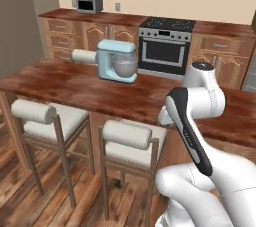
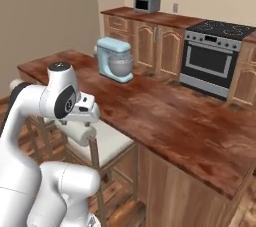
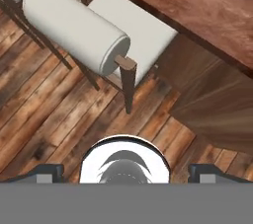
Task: Navigate to the toaster oven.
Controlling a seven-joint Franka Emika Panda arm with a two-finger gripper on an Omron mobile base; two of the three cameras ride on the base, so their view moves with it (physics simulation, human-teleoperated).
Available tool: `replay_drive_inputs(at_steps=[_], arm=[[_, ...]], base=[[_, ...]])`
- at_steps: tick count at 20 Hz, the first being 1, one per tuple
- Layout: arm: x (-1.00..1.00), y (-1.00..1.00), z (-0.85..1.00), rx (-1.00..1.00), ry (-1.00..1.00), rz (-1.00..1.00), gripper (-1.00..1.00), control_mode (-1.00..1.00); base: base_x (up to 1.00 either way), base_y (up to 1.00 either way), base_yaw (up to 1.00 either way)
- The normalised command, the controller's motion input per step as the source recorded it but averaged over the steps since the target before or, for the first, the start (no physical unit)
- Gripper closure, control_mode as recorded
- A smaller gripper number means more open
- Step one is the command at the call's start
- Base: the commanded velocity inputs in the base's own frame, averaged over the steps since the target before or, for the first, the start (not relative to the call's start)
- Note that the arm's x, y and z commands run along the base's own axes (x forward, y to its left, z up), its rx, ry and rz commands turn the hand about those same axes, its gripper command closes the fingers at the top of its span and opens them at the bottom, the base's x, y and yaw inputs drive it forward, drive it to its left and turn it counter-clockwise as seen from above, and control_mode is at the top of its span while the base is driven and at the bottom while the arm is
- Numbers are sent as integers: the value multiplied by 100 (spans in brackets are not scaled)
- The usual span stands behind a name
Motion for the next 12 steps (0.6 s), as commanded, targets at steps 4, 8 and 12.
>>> replay_drive_inputs(at_steps=[4,8,12], arm=[[0,0,0,0,0,0,-100,100],[0,0,0,0,0,0,-100,100],[0,0,0,0,0,0,-100,100]], base=[[19,100,-20],[27,100,-15],[40,100,-16]])
